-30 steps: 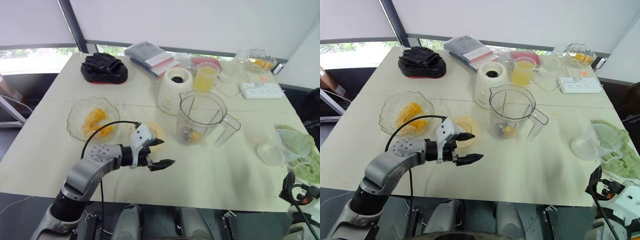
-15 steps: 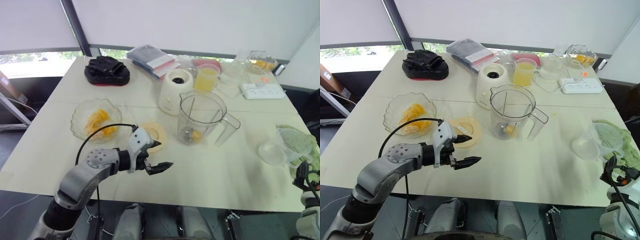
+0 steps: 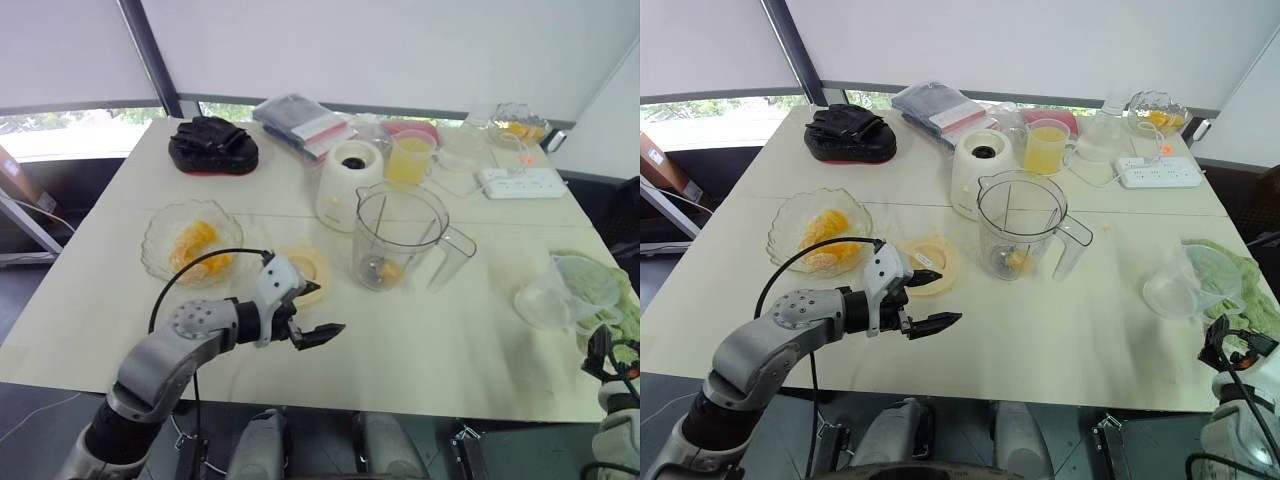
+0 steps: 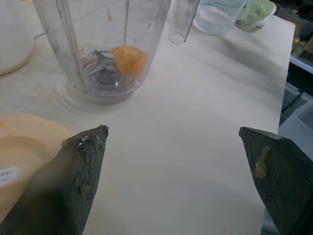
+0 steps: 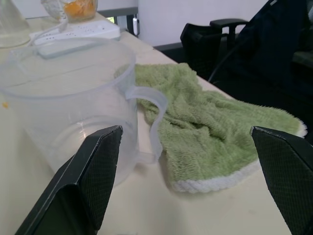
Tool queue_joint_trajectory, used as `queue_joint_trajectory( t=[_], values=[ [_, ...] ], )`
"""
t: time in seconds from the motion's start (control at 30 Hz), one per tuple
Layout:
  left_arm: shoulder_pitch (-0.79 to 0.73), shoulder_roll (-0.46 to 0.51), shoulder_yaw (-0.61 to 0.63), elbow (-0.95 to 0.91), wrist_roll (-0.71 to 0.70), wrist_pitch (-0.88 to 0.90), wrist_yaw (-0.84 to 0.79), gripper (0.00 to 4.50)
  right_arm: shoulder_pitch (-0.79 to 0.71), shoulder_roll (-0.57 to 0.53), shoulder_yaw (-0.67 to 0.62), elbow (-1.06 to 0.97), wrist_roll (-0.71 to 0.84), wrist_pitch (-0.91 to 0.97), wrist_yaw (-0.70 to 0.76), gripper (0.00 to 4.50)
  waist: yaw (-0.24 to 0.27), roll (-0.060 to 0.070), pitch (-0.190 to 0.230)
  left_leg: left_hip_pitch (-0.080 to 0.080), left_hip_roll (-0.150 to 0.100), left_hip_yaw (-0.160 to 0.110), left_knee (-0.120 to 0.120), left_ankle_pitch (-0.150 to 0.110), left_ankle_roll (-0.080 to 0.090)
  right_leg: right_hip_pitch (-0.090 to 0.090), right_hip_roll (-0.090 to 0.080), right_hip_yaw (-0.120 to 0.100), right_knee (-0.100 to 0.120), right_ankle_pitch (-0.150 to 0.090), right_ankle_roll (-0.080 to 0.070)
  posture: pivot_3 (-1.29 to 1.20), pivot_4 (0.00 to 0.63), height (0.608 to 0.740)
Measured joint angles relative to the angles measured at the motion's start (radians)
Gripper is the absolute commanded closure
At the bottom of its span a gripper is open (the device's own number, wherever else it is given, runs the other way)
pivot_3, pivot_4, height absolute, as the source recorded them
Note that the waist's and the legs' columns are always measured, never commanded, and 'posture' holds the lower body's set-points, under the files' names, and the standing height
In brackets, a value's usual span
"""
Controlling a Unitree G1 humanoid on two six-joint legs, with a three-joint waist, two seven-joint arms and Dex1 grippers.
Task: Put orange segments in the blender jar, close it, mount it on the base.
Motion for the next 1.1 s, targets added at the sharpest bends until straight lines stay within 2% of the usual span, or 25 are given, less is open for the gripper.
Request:
queue_joint_trajectory(
  t=[1.1],
  values=[
    [-0.028, 0.013, -0.008, 0.000, 0.004, -0.005, 0.018, 0.03, -0.199, -0.134, -0.026, 0.308, -0.014, -0.029, 0.017, 0.14, -0.001, 0.001, 0.001, -0.002, 0.000, 0.001, -0.003, 0.000, 0.001, 0.001, 0.000, 0.000, -0.009, 0.000, 0.000, 0.00, 0.150, 0.740]
  ],
)
